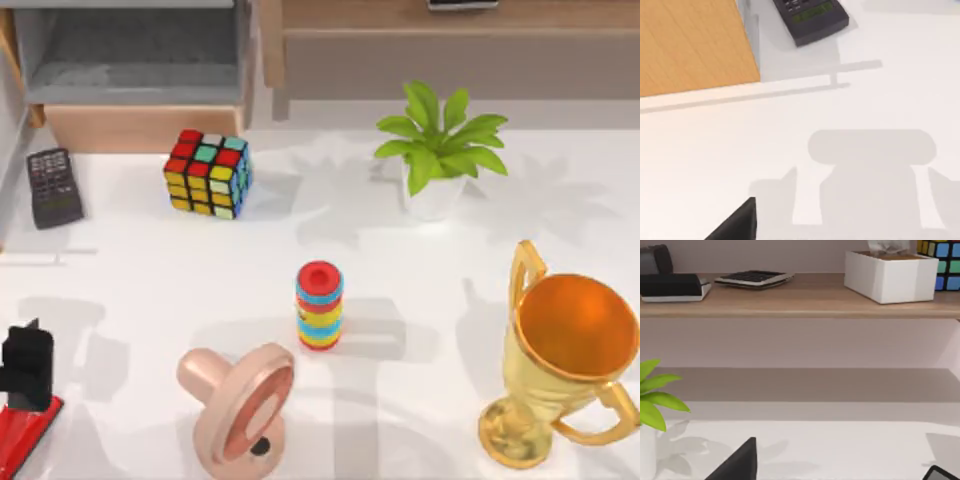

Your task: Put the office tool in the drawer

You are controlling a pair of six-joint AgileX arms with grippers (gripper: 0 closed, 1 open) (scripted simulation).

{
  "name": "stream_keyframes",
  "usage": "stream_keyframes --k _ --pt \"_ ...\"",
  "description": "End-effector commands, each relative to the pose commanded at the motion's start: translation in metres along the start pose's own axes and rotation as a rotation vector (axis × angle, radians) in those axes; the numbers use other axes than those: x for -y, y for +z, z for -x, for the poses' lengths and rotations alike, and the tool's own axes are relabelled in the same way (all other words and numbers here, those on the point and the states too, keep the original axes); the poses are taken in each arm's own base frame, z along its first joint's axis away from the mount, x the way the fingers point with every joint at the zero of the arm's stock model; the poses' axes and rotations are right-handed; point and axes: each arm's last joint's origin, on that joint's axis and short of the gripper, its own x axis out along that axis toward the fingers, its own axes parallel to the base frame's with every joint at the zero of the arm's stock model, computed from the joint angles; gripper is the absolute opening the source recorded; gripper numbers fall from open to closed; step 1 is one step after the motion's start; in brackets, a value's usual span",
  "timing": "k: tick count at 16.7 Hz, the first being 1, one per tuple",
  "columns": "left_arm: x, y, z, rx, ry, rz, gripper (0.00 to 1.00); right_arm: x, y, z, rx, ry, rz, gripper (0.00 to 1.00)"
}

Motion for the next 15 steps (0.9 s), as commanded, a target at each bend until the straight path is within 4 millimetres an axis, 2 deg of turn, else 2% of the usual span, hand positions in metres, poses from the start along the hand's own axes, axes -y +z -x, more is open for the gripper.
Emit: stream_keyframes --k 9,15 --pt "-0.002 0.029 -0.042 -0.678 -0.157 -0.162 1.00 0.000 0.000 0.000 0.000 0.000 0.000 1.00" --pt "-0.002 0.035 -0.063 -0.899 -0.231 -0.212 1.00 0.000 0.000 0.000 0.000 0.000 0.000 1.00"
